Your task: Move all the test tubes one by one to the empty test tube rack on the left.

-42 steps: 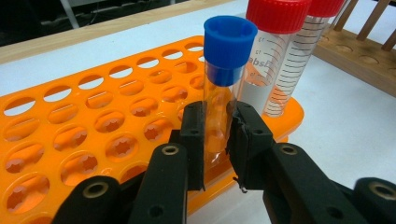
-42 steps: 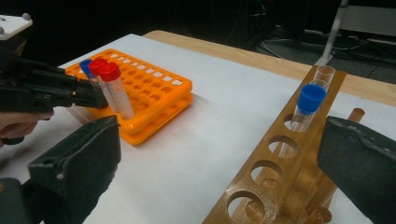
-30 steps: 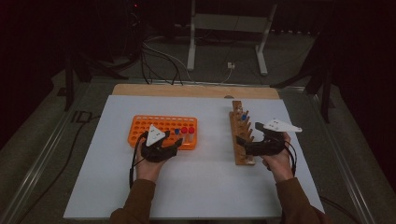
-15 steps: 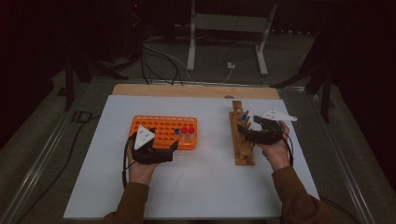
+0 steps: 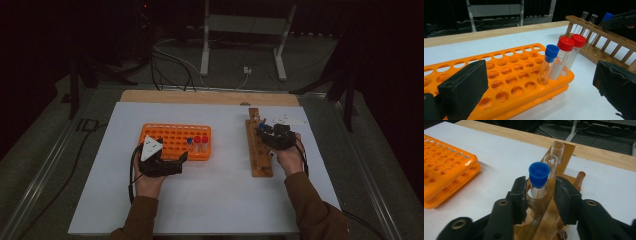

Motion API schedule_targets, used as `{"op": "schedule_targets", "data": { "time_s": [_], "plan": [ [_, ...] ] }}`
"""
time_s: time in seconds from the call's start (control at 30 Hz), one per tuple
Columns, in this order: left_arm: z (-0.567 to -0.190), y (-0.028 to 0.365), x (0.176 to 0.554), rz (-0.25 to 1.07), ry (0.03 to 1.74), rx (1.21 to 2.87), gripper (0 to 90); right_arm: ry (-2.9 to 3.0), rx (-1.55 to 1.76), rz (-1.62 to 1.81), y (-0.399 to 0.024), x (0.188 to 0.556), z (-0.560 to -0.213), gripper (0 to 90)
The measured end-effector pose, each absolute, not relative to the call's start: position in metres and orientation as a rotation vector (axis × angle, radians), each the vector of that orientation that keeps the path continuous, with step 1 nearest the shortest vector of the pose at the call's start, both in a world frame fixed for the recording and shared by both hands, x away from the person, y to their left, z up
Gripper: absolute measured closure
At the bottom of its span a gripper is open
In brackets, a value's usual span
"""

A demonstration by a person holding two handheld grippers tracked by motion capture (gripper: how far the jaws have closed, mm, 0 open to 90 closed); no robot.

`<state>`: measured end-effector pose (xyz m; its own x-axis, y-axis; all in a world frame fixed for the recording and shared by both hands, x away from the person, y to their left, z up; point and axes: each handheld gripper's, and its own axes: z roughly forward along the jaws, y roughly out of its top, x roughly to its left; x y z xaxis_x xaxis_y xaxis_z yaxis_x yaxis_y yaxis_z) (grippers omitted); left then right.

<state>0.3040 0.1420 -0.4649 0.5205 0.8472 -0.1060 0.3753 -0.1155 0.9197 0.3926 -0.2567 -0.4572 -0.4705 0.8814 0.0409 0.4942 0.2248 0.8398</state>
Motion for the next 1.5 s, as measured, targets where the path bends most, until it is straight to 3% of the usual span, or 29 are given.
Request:
{"op": "schedule_targets", "data": {
  "time_s": [0.27,1.0,1.5],
  "plan": [
    [-0.464,0.141,0.303,0.575,1.045,1.722,0.9,2.058,1.23,1.114,-0.252,0.395,-0.459,75.9],
    [-0.464,0.142,0.301,0.599,1.057,1.701,0.9,2.027,1.197,1.118,-0.245,0.394,-0.458,77.1],
    [-0.459,0.141,0.298,0.62,1.046,1.683,3.8,1.954,1.114,1.241,-0.256,0.377,-0.407,77.1]
  ]
}}
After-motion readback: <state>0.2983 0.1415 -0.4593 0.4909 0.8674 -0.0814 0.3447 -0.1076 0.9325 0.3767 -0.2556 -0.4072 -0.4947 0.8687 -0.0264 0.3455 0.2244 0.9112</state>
